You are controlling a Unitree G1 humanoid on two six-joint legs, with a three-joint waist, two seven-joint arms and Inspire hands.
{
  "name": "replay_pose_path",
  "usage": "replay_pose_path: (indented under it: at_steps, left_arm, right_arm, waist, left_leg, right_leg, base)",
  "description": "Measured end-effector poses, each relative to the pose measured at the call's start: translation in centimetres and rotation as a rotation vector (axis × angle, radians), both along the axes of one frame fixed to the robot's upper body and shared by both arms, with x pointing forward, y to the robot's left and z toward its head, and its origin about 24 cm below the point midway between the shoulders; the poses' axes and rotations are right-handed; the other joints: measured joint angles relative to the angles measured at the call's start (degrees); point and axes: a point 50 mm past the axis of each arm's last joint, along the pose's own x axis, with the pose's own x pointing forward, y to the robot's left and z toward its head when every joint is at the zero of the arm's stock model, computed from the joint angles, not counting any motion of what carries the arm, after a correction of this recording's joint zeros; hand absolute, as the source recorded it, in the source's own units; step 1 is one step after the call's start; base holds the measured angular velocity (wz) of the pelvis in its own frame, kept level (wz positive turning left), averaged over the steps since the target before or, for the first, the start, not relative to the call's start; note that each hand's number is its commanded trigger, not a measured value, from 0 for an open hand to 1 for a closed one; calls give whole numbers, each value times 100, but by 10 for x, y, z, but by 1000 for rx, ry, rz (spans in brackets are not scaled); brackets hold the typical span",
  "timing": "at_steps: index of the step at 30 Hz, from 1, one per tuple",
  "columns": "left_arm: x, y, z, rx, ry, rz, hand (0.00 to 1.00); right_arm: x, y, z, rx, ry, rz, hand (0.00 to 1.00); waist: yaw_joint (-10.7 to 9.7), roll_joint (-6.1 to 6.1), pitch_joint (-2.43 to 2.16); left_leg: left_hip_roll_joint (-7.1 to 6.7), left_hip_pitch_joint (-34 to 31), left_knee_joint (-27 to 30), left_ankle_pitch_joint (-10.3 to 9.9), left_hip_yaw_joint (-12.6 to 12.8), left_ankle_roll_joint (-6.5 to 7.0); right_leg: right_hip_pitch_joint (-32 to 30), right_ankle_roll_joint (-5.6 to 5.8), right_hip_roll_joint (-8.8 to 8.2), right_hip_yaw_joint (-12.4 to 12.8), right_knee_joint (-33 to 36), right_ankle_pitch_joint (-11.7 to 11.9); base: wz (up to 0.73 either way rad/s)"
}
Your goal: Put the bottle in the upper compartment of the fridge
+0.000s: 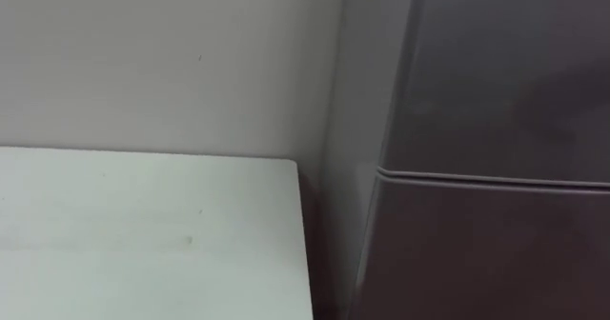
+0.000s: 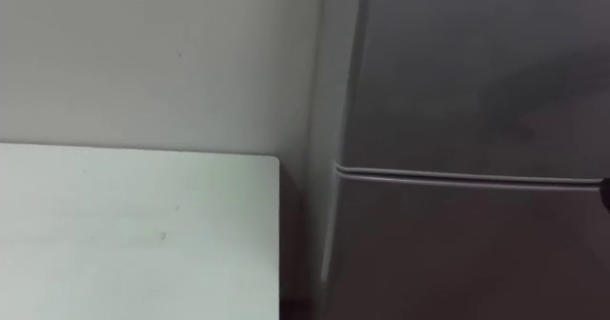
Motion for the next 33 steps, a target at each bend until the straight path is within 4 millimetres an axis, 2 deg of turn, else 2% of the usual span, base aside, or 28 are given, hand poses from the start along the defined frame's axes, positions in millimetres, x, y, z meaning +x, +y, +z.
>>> replay_pose_path:
  at_steps: [7, 11, 15, 21, 23, 24, 26, 28, 31, 33]
  left_arm:
    - [-8, 1, 0, 29, 11, 18, 0]
    - [-12, 2, 0, 41, 17, 22, 0]
    - [-12, 0, -1, 38, 15, 30, 0]
    - [-17, -6, -2, 56, 8, 66, 0]
    - [-16, -5, -2, 66, 0, 76, 0]
    - [-15, -6, -2, 64, -2, 78, 0]
    - [-16, -6, -2, 61, -4, 87, 0]
    - [-15, -7, -3, 55, 0, 87, 0]
    - [-17, -8, -3, 51, 7, 92, 0]
    - [-14, -8, -3, 51, -1, 91, 0]
  right_arm:
    - [-17, -18, 10, 96, -150, -136, 0]
    - [-30, -29, 12, 191, -266, -202, 0]
    - [-45, -39, 7, 293, -344, -250, 0]
    - [-70, -57, -32, 531, -321, -328, 0]
    - [-83, -67, -60, 697, -306, -405, 0]
    - [-87, -68, -68, 747, -311, -422, 0]
    - [-105, -67, -98, 922, -329, -496, 0]
    - [-116, -65, -118, 1005, -332, -556, 0]
    - [-131, -56, -140, 1057, -302, -628, 0]
    - [-133, -52, -147, 1076, -292, -652, 0]
  waist:
    - [-44, -94, -27]
    - [-89, -69, -38]
    - [-114, 18, -42]
    - [-247, 132, -28]
    - [-263, 177, -35]
    - [-256, 180, -35]
    - [-273, 184, -37]
    - [-309, 200, -40]
    - [-320, 246, -47]
    - [-318, 284, -45]
  left_leg:
    - [-6, -26, 23, -8, 104, 14]
    - [2, -33, 19, -21, 76, 14]
    - [4, -20, -3, -25, 69, 10]
    - [4, 1, 14, -25, 68, 10]
    - [4, 1, 17, -24, 73, 9]
    - [2, 2, 14, -24, 89, 9]
    - [9, -25, 15, -22, 122, 5]
    - [12, -41, 18, -17, 118, -3]
    - [-28, -12, -17, -17, 124, -6]
    - [-29, 12, -65, -11, 149, -12]
  right_leg:
    - [-116, 4, -8, 58, 3, -3]
    - [-106, 4, -4, 52, 3, -1]
    - [-71, 3, -1, 59, 5, -1]
    - [-13, 3, -3, 63, 13, 0]
    - [-29, 2, -2, 71, 0, -2]
    - [-47, -2, -3, 79, -2, -16]
    - [-103, 0, -8, 80, 5, -77]
    - [-113, -14, 0, 80, -1, -71]
    - [-107, -16, 5, 87, 2, -67]
    - [-106, -17, 7, 99, 9, -66]
  base:
    - [-5]
    - [0]
    - [0]
    - [0]
    - [0]
    - [0]
    - [0]
    - [0]
    - [-2]
    - [-7]
